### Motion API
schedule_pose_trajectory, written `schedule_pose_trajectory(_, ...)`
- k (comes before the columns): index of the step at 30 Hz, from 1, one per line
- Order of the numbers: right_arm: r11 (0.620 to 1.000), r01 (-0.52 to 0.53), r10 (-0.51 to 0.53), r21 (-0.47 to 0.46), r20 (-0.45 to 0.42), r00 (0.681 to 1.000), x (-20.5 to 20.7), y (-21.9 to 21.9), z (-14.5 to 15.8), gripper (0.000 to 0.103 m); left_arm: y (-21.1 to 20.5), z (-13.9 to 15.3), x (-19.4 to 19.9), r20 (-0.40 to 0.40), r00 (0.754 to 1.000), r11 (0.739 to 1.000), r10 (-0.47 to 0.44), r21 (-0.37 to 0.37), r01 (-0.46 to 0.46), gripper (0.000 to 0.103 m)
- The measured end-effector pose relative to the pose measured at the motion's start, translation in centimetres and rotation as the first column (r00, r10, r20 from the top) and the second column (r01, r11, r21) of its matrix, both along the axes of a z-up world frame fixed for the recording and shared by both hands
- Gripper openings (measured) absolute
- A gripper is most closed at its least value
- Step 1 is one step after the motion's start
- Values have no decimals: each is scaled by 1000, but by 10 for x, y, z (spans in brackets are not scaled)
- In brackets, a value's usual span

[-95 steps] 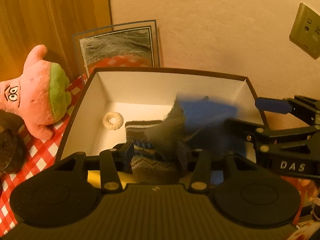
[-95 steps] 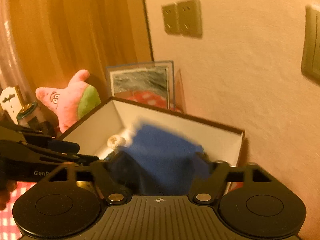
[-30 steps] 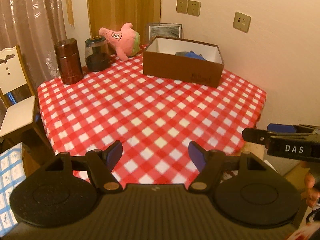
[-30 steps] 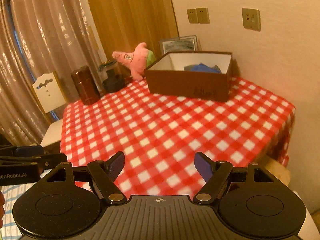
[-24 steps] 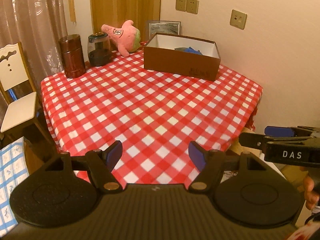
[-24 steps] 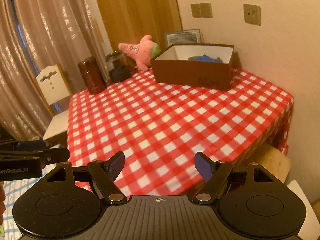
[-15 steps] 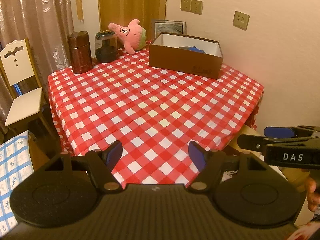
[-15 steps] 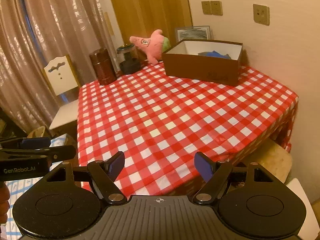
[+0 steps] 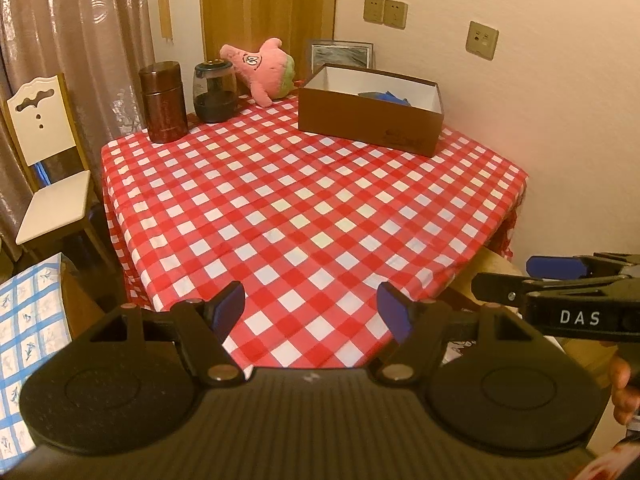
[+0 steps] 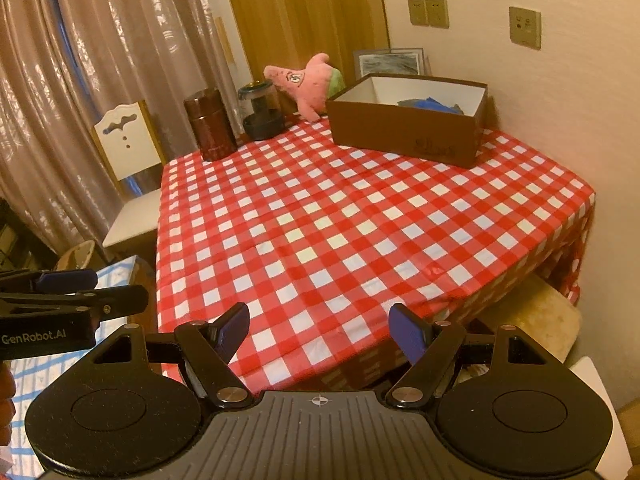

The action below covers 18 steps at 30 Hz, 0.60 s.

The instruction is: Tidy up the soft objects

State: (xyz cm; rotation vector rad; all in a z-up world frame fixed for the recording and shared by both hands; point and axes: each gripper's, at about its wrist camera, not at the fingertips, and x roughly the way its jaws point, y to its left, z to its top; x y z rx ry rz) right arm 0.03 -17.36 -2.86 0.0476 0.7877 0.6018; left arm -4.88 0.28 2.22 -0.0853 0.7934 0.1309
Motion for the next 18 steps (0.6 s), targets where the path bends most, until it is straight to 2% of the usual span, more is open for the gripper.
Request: schedule_pose_trajectory(18,1000,6,-6,1,2,1000,-6,-15,0,76,-13,3,-1,4,1000,1000,-14,4,14,71)
